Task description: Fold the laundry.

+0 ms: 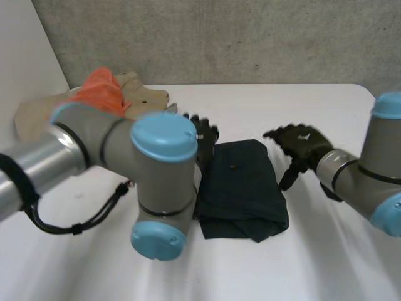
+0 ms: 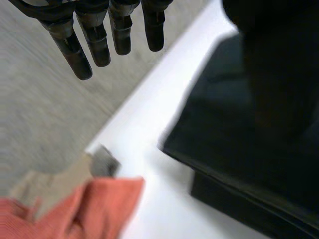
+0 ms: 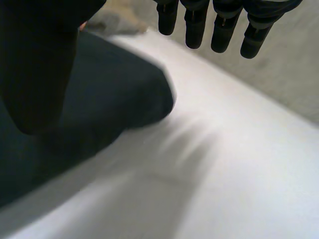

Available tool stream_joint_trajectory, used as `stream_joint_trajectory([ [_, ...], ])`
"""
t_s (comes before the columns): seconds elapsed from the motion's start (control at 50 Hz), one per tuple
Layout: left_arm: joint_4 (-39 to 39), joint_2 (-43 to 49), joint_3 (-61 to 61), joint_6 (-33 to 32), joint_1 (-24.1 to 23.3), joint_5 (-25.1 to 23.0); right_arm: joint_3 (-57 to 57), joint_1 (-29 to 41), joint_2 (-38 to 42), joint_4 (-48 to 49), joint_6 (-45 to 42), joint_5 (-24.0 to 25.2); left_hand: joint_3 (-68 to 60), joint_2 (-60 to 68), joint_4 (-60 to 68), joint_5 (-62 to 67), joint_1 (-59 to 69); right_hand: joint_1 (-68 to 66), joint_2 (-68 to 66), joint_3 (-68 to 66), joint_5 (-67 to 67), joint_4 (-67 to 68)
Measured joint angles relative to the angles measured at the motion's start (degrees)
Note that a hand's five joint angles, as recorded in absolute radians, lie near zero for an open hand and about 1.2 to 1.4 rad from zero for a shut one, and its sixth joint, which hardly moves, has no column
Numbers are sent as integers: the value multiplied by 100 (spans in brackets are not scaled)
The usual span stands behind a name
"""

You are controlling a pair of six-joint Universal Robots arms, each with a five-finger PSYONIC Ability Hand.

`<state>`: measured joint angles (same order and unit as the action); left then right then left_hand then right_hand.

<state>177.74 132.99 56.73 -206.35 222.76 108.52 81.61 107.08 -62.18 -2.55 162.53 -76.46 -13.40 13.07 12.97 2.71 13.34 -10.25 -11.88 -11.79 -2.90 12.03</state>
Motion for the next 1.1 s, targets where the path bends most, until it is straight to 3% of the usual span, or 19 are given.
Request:
stream_joint_trajectory([
  [0.12,11,-736,200,156,265,-931,688,-219,-890,439,370,-307,0,0,-12,-1,0,0,0,0,0,0],
  [0.24,-23,-1227,461,798,653,-2616,1434,-503,-1160,605,893,-404,0,0,-12,-1,0,0,0,0,0,0],
  [0.3,-40,-1381,585,1378,862,-3572,1807,-571,-1147,648,1234,-245,0,0,-12,-1,0,0,0,0,0,0],
  [0.42,-43,-1516,738,2187,1059,-4683,2213,-594,-983,849,1779,448,0,0,-12,-1,0,0,0,0,0,0],
  [0.56,-20,-1578,822,2358,1030,-4854,2256,-444,-465,1334,2254,936,0,0,-12,0,0,0,0,0,0,0],
  [0.72,-3,-1586,824,2304,888,-4644,1964,-70,108,1685,2268,661,0,0,-12,-1,0,-81,-40,-54,-25,35],
  [0.74,-2,-1587,823,2297,873,-4626,1919,-37,165,1703,2257,611,0,0,-12,-1,0,-493,-384,-426,-369,407],
  [0.8,-1,-1593,817,2280,847,-4598,1763,41,303,1757,2215,471,0,0,-12,0,0,-3084,-3526,-3393,-2770,3470],
  [0.86,-1,-1613,815,2271,834,-4589,1659,42,334,1885,2203,376,0,0,-12,0,0,-4451,-4886,-4760,-4092,5279],
  [1.0,3,-1710,807,2272,829,-4593,1098,-122,355,2425,2214,68,-1,0,-12,0,0,-5080,-5419,-5172,-4959,5647],
  [1.1,7,-1756,774,2274,829,-4584,10,-522,905,2281,2207,-143,-1,0,-12,-1,0,-5227,-5419,-5171,-5120,5648],
])
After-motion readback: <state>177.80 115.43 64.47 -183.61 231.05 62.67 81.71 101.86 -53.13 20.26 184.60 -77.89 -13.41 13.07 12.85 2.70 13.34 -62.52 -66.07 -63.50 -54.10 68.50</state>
